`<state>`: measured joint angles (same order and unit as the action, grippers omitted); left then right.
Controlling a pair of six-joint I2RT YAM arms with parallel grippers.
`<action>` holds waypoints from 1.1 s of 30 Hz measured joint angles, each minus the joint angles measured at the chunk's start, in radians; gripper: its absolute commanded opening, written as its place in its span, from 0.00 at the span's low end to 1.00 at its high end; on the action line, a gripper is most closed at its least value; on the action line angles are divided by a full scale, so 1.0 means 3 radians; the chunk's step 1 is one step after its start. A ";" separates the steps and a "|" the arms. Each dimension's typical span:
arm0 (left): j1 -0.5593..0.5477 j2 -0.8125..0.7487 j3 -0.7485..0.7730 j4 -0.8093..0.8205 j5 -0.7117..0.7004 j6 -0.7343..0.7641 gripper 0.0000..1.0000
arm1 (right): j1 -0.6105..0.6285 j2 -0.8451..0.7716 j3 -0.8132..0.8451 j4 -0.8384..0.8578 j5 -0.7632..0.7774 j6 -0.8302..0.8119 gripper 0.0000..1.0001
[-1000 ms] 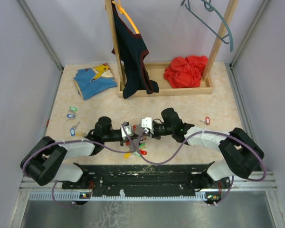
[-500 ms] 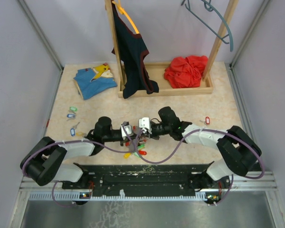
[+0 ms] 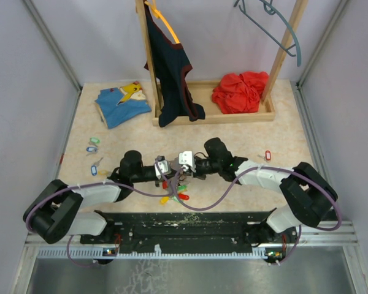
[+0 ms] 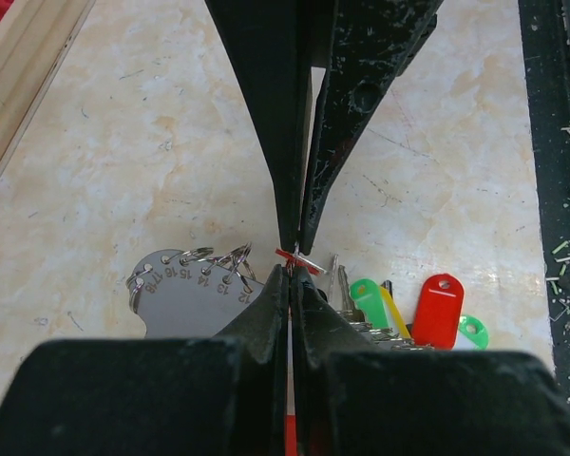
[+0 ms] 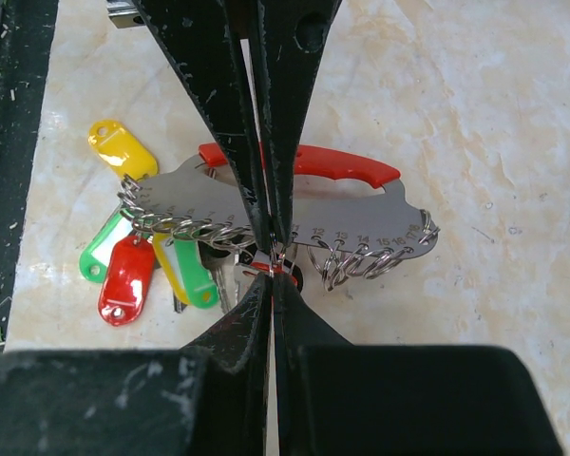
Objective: Put the keys on the keyring
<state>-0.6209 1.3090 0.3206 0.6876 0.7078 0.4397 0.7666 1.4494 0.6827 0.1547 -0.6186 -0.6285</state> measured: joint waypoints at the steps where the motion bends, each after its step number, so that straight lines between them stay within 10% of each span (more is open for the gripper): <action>1: 0.0000 -0.0001 0.0000 0.0009 -0.0001 -0.0006 0.00 | 0.0004 0.0000 -0.0001 0.0001 0.0008 0.0000 0.00; 23: 0.0020 -0.0109 -0.0369 0.0783 -0.0272 -0.0432 0.00 | 0.0039 -0.0078 -0.0289 0.0356 0.0479 0.0482 0.00; 33: 0.0036 -0.0121 -0.0467 0.1022 -0.0601 -0.0544 0.00 | 0.0041 -0.0379 -0.0084 -0.0603 0.1254 0.1715 0.00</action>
<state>-0.6102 1.2728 0.1806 0.9943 0.5274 0.2764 0.7788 1.3357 0.6575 -0.0261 -0.2424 -0.1139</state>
